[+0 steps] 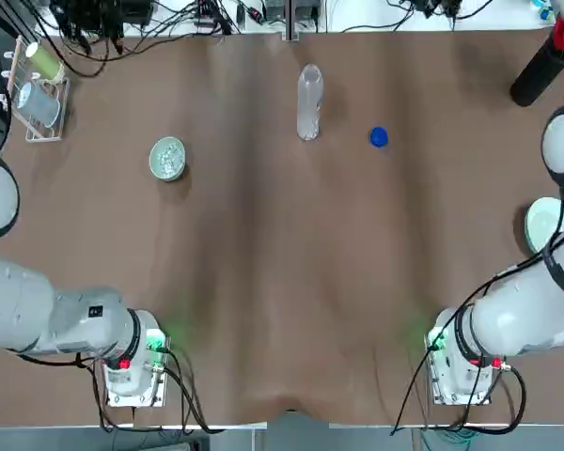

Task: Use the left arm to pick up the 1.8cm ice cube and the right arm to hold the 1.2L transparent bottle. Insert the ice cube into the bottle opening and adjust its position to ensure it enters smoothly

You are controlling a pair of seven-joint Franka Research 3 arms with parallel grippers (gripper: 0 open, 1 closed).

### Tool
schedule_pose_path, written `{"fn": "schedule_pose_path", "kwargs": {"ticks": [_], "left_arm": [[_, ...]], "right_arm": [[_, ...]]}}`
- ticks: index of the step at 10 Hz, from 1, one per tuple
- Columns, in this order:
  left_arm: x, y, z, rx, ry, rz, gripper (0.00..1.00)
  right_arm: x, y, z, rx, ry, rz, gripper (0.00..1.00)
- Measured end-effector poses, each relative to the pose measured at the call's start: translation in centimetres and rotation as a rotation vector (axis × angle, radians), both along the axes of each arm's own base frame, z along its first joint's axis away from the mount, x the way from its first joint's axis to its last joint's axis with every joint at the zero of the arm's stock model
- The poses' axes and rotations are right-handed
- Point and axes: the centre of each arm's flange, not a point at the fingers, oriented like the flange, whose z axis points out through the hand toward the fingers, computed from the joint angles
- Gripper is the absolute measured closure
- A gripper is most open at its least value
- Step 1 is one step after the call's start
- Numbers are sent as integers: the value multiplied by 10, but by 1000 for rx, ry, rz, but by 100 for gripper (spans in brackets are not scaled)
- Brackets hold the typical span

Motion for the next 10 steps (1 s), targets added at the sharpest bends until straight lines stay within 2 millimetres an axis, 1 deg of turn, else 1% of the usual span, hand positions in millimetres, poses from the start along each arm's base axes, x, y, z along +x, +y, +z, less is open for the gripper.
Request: {"fn": "schedule_pose_path", "kwargs": {"ticks": [2, 3, 5, 7, 9, 10], "left_arm": [[-27, -2, -53, 4, 29, -3, 1], [-40, -5, -76, 6, 53, -8, 1], [-52, -16, -108, 9, 71, -29, 1], [-55, -32, -136, 12, 87, -57, 1], [-47, -36, -167, 4, 82, -63, 2], [-41, -36, -187, -1, 78, -63, 2]], "right_arm": [[18, 6, -52, 115, -108, 180, 0], [22, 9, -79, 178, -180, 265, 0], [18, 17, -136, 358, -323, 405, 0], [9, 33, -194, 521, -501, 553, 0], [-3, 55, -252, 734, -632, 645, 0], [-9, 68, -277, 812, -681, 652, 0]]}}
